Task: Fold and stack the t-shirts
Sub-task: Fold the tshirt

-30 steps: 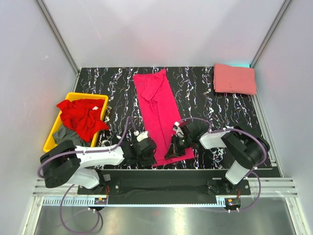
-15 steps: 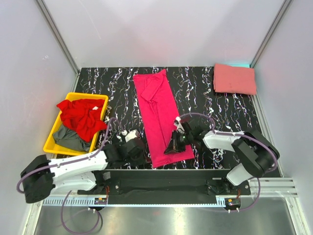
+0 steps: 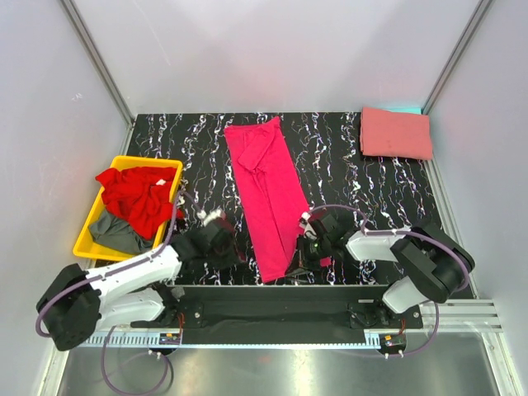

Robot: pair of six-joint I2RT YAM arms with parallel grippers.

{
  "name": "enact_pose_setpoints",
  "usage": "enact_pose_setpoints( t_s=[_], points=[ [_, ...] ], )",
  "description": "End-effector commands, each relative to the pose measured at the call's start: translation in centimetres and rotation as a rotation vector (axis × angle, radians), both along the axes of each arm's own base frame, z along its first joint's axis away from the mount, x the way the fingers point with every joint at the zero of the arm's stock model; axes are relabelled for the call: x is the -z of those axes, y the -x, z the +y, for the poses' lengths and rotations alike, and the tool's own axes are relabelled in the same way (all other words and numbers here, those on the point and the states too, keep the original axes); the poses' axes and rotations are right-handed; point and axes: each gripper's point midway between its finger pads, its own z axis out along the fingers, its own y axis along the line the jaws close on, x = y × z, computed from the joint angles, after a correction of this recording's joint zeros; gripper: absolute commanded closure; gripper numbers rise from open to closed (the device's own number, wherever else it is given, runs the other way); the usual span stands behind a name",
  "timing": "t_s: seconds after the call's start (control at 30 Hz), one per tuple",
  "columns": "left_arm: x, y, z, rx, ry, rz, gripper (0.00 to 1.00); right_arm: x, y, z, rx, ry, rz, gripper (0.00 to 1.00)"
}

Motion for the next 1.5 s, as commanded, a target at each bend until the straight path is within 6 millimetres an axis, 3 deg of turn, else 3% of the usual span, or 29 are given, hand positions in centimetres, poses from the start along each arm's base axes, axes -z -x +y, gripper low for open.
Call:
enact_pose_setpoints(
  t_s=[0.0, 0.03, 0.07, 0.13, 0.17, 0.23, 0.27, 0.3, 0.37, 0.43, 0.47, 0.5, 0.57, 0.6, 0.67, 0.7, 0.83, 0.87, 0.9, 0.93, 1.0, 1.07, 1.13, 1.17, 1.23, 1.33, 1.37, 1.43, 1.47],
  points=[
    [-3.4, -5.1, 0.7, -0.029, 0.006, -0.109, 0.64, 1.0, -0.4, 0.2, 0.002, 0.015, -0.033, 0.97],
    [-3.9, -6.3, 1.3, -0.029, -0.025, -0.14, 0.64, 1.2, -0.4, 0.0, 0.01, 0.019, -0.037, 0.98],
    [-5.5, -8.5, 1.8, -0.065, -0.029, -0.186, 0.63, 1.1, -0.5, 0.0, 0.017, 0.015, -0.043, 0.98],
    [-5.9, -11.2, 2.7, -0.084, -0.096, -0.228, 0.63, 1.0, -0.4, 0.0, 0.025, 0.007, -0.043, 0.98],
    [-7.7, -13.4, 2.9, -0.118, -0.085, -0.266, 0.63, 0.5, -0.4, 0.0, 0.025, -0.003, -0.051, 0.98],
    [-7.3, -15.9, 2.7, -0.116, -0.107, -0.261, 0.63, -0.2, -0.6, 0.3, 0.024, -0.016, -0.059, 0.96],
    [-8.9, -18.2, 2.8, -0.148, -0.095, -0.292, 0.63, -1.0, -0.8, 0.5, 0.024, -0.03, -0.075, 0.95],
    [-7.6, -19.5, 2.5, -0.144, -0.102, -0.259, 0.64, -1.8, -1.1, 0.7, 0.02, -0.031, -0.081, 0.9],
    [-9.1, -22.8, 2.1, -0.147, -0.07, -0.304, 0.65, -3.7, -1.9, 1.1, 0.025, -0.043, -0.123, 0.84],
    [-7.6, -25.3, 1.9, -0.142, -0.077, -0.294, 0.65, -5.8, -2.7, 1.3, 0.026, -0.034, -0.154, 0.82],
    [-8.7, -27.0, 1.6, -0.147, -0.069, -0.316, 0.66, -7.2, -3.4, 1.2, 0.045, -0.034, -0.202, 0.81],
    [-6.7, -27.7, 1.6, -0.14, -0.088, -0.269, 0.66, -8.7, -3.9, 1.2, 0.044, -0.025, -0.226, 0.8],
    [-7.1, -29.9, 1.4, -0.133, -0.082, -0.285, 0.66, -11.1, -4.8, 0.9, 0.071, -0.022, -0.304, 0.78],
    [-5.4, -30.3, 1.0, -0.112, -0.08, -0.25, 0.67, -12.6, -5.1, 0.7, 0.075, -0.016, -0.328, 0.78],
    [-5.3, -32.0, 0.9, -0.106, -0.071, -0.255, 0.67, -14.7, -5.8, 0.3, 0.102, -0.015, -0.389, 0.78],
    [-3.6, -32.3, 0.8, -0.095, -0.078, -0.22, 0.67, -15.9, -6.1, 0.1, 0.113, -0.016, -0.416, 0.78],
    [-0.9, -34.3, 1.9, -0.123, -0.123, -0.159, 0.67, -18.6, -7.5, -1.0, 0.192, 0.013, -0.503, 0.78],
    [-1.6, -35.6, 2.1, -0.139, -0.13, -0.17, 0.67, -19.1, -8.0, -1.6, 0.227, 0.034, -0.531, 0.78],
    [0.6, -35.3, 2.8, -0.147, -0.172, -0.103, 0.67, -19.6, -8.2, -2.0, 0.243, 0.049, -0.545, 0.78],
    [-0.2, -36.8, 3.5, -0.168, -0.19, -0.127, 0.67, -19.7, -8.5, -2.4, 0.26, 0.066, -0.556, 0.77],
    [1.9, -37.1, 4.5, -0.176, -0.233, -0.076, 0.67, -20.1, -9.3, -3.6, 0.315, 0.112, -0.593, 0.72],
    [2.3, -38.9, 5.3, -0.182, -0.24, -0.087, 0.66, -19.8, -9.9, -4.4, 0.346, 0.153, -0.619, 0.7],
    [1.4, -41.1, 5.5, -0.179, -0.206, -0.122, 0.65, -19.2, -10.0, -5.0, 0.355, 0.192, -0.611, 0.64],
    [2.6, -41.5, 5.8, -0.174, -0.202, -0.107, 0.64, -18.4, -10.0, -5.0, 0.345, 0.214, -0.6, 0.62],
    [2.0, -42.3, 5.4, -0.133, -0.139, -0.111, 0.64, -17.5, -9.7, -5.2, 0.327, 0.241, -0.577, 0.6],
    [0.1, -42.2, 5.9, -0.109, -0.13, -0.123, 0.62, -15.3, -9.0, -5.1, 0.287, 0.271, -0.523, 0.57],
    [-2.5, -42.0, 5.8, -0.107, -0.118, -0.159, 0.62, -14.1, -8.6, -5.1, 0.267, 0.284, -0.49, 0.56],
    [-3.6, -40.2, 5.5, -0.082, -0.115, -0.161, 0.58, -13.1, -8.4, -5.0, 0.252, 0.29, -0.471, 0.54],
    [-6.4, -39.3, 5.4, -0.086, -0.102, -0.181, 0.54, -12.2, -7.7, -4.3, 0.215, 0.26, -0.421, 0.51]
  ],
)
